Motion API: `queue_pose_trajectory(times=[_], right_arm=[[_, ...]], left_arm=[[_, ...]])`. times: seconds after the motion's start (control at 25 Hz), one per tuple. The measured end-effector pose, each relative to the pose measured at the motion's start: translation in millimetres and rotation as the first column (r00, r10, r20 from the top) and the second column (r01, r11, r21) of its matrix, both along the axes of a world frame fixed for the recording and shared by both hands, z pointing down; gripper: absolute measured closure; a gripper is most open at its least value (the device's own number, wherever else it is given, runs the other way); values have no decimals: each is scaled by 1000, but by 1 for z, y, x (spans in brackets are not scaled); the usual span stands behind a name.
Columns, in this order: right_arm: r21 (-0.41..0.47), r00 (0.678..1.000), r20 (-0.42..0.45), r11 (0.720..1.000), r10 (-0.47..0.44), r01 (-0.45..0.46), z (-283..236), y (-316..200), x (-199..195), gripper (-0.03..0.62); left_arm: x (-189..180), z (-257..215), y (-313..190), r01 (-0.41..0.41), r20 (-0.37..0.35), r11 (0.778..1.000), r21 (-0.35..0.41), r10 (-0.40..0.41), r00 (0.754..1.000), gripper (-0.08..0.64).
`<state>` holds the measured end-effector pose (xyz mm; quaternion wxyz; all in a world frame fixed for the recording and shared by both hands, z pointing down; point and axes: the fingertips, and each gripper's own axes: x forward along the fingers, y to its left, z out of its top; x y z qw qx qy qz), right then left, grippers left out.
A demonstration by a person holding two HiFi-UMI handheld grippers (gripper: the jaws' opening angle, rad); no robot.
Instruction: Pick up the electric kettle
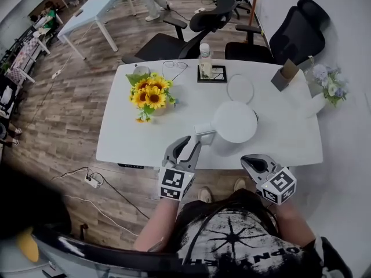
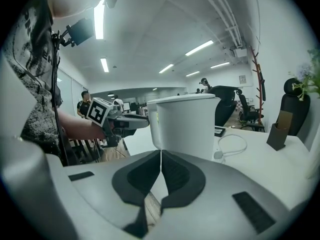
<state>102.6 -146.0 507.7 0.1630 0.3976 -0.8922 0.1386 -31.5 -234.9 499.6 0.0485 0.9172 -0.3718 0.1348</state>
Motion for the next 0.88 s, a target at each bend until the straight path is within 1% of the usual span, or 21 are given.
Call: queue_pose_trajectory(times=[0.24, 0.48, 0.76, 0.88], right_arm=[[-19, 999, -21, 1000, -24, 23, 2, -2, 5, 569], [-25, 998, -45, 998, -54, 53, 3, -6, 11, 569], [-36, 994, -69, 996, -86, 84, 5, -8, 22, 569], [-37, 991, -89, 995, -100, 97, 6, -10, 28, 569]], left_arm=[[12, -7, -9, 21, -4, 999, 26, -21, 1000, 429], [22, -6, -21, 42, -11, 999, 29, -41, 999, 428], [32, -10, -40, 99, -10, 994, 55, -99, 995, 426], [36, -13, -49, 136, -11, 988, 71, -136, 991, 426]])
